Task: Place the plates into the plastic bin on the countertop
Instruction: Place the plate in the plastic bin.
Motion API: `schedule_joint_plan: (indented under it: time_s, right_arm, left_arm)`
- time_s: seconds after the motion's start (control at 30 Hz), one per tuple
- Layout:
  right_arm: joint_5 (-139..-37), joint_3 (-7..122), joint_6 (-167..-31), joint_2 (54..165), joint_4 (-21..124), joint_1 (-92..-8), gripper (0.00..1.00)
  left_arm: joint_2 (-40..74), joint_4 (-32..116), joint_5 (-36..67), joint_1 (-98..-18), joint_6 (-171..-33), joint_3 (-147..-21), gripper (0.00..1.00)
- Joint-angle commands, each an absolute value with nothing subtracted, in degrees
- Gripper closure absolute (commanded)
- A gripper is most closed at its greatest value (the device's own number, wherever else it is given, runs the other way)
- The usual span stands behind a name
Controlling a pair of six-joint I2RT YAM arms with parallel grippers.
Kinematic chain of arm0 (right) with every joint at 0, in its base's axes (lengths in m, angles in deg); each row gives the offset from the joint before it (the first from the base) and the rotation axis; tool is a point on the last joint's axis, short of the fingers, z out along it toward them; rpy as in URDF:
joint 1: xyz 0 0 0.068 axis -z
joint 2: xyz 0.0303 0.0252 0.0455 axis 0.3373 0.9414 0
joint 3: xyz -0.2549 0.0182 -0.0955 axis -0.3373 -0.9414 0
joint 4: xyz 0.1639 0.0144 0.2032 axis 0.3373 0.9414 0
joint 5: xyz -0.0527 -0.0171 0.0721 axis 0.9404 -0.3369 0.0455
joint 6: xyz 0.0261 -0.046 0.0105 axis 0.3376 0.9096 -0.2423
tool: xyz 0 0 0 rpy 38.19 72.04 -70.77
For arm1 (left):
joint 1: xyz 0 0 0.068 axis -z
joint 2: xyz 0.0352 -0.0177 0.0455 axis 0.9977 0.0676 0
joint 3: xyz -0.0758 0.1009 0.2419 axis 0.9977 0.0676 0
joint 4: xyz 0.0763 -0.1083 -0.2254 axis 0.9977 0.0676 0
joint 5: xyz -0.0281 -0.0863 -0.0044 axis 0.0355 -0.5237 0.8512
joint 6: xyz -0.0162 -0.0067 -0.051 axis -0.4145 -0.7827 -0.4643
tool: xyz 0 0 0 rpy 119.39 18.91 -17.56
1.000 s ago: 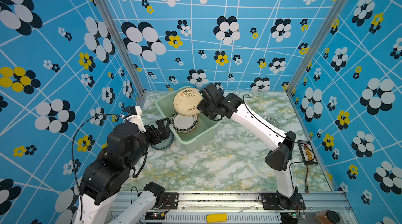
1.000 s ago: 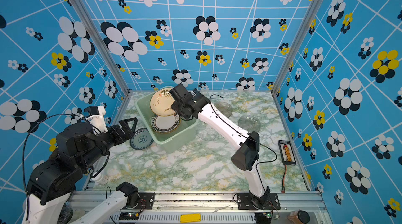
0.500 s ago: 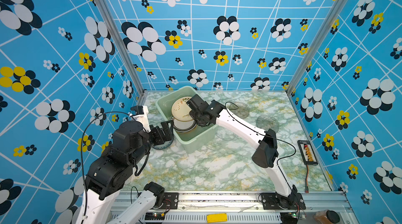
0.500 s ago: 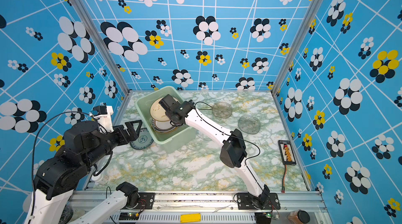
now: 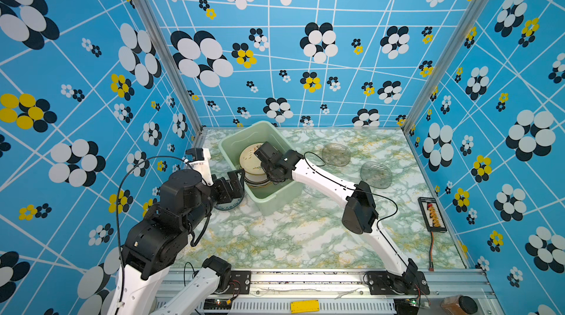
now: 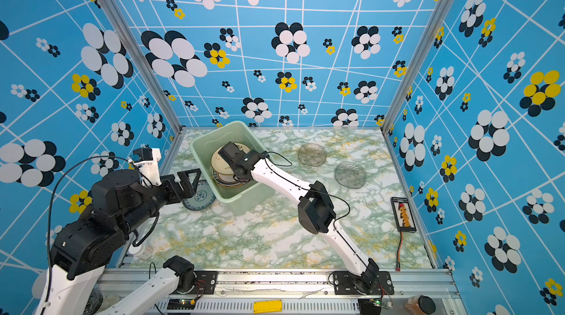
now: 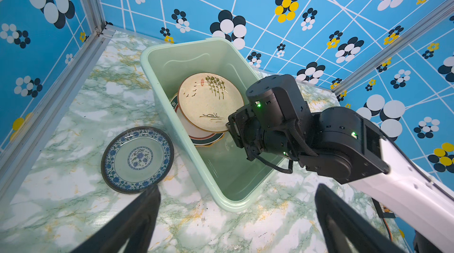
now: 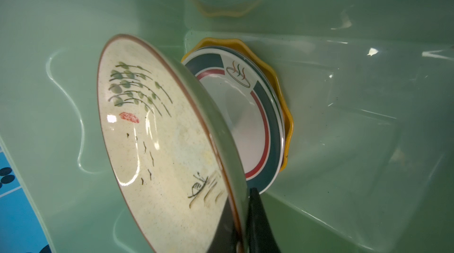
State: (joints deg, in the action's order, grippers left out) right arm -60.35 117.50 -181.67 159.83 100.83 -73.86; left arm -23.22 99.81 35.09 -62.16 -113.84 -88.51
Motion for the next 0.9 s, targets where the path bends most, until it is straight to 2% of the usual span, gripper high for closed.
schedule_joint_plan:
  time_s: [0.0,0.63,0.87]
  right_arm:
    - [-60.10,122.36,-183.05,161.09,97.46,-73.63,1.00]
    - [-62.96,124.86,-183.05,167.04,99.30,-73.26,1.00]
    - [-63.98,124.36,-183.05,167.71,99.36,-73.15,0.91]
  left_arm:
    - [-23.11,98.86,34.40,-62.54,-112.68,-87.28,0.01]
    - [-21.46,99.47,34.74,-62.65,-111.56,-87.70,0.01]
    - [-21.37,99.73,35.45,-62.65,-111.31,-88.03,0.01]
